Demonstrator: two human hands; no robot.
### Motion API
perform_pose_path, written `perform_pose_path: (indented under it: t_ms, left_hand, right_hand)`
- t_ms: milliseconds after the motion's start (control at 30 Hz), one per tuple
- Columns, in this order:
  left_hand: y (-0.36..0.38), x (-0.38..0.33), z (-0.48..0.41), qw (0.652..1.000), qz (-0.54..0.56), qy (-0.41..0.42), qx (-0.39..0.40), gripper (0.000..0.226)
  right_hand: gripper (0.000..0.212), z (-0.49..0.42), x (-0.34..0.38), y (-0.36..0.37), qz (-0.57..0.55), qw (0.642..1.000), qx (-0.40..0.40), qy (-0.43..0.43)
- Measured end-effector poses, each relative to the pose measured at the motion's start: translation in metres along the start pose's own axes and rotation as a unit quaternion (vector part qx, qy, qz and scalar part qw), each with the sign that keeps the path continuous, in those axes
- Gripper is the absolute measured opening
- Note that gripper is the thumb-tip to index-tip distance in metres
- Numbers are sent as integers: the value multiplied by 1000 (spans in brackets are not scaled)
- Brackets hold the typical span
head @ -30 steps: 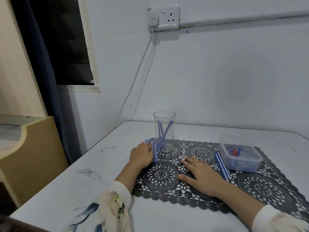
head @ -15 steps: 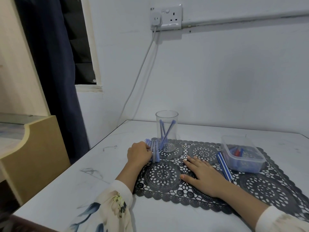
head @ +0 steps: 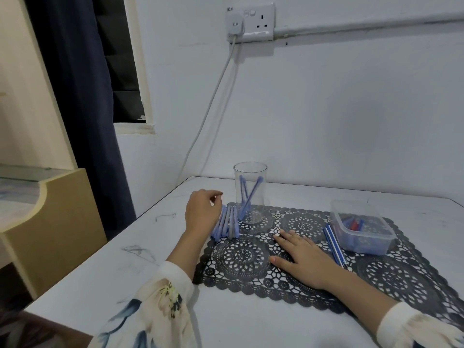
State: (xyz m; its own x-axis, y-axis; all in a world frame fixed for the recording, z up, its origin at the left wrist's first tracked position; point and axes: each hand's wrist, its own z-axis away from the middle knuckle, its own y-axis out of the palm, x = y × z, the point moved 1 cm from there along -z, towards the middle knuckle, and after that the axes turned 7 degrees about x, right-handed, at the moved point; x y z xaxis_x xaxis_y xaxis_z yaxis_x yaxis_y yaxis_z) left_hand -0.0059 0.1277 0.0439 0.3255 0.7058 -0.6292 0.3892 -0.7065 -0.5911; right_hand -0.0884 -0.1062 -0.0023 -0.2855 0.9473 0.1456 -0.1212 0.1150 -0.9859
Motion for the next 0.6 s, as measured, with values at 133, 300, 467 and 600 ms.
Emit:
perform_pose_path:
  t_ms: [133, 300, 467, 600]
  left_hand:
    - [-18, -30, -11, 997, 55, 25, -41, 20]
    - [-25, -69, -55, 999, -39, 16, 29, 18]
    - [-16, -90, -92, 961, -193, -25, 196, 16]
    - [-11, -106, -104, 923, -248, -31, 294, 35]
  right_hand:
    - [124, 0, 0, 1, -4, 1000, 2, -2]
    - [127, -2, -2, 3, -7, 1000, -3, -3]
    - [118, -4, -5, 6, -5, 1000, -9, -7]
    - [110, -3, -4, 4, -4, 1000, -11, -6]
